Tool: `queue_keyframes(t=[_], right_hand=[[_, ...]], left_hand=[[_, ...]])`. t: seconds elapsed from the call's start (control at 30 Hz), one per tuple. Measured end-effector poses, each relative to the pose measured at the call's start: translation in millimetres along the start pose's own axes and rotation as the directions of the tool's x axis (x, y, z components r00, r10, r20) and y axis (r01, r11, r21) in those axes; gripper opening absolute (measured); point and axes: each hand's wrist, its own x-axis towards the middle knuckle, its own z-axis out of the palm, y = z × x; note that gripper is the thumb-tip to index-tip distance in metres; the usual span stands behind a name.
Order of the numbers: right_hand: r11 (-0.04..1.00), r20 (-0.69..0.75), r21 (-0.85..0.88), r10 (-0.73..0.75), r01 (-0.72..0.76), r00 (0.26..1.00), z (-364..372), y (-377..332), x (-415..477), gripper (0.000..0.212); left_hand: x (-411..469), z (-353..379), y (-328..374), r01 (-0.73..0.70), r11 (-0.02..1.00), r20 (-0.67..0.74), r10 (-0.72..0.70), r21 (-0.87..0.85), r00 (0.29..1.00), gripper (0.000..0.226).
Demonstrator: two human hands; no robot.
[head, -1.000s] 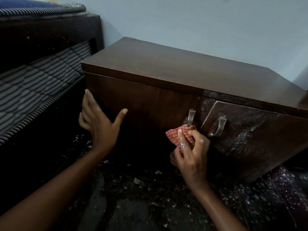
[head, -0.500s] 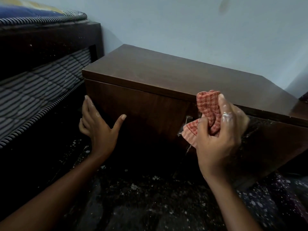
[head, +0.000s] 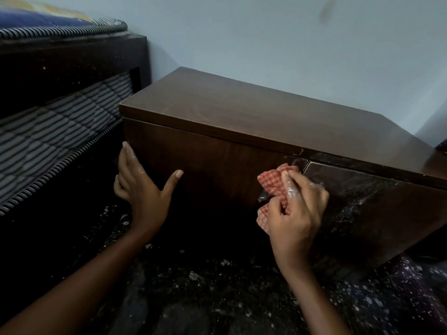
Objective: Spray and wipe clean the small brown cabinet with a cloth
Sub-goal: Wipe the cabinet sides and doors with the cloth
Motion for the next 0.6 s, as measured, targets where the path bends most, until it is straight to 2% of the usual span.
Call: queue_keyframes(t=[0.1,0.23,0.3,0.37,0.43,0.6], right_hand=[[0.999,-0.08,0.023,-0.047,0.049,0.996,-5,-7,28,0.026],[0.996,0.001,-0.04,-0.079,0.079,0.997,9,-1,16,0.024],[1.0,0.039,-0.029,0.001,0.0,0.999,8,4,-2,0.028],[0.995,0.018,0.012,0.099,-0.1,0.995,8,2,-4,0.03],[0.993,-0.007,0.029,0.116,-0.115,0.993,11,-9,7,0.03],[0.996,0.088,-0.066,-0.058,0.064,0.994,10,-7,18,0.029]], left_hand=[[0,-1,0,0.001,1.0,-0.003,-0.001,-0.001,1.0,0.101],[1,0,0,0.0,1.0,-0.004,0.0,0.003,1.0,0.101],[1,0,1,-0.002,1.0,-0.003,0.002,0.005,1.0,0.101],[1,0,0,0.002,1.0,-0.005,-0.002,0.009,1.0,0.101],[1,1,0,0.0,1.0,-0.003,0.0,0.007,1.0,0.101],[1,1,1,0.003,1.0,-0.015,-0.003,0.003,1.0,0.101]])
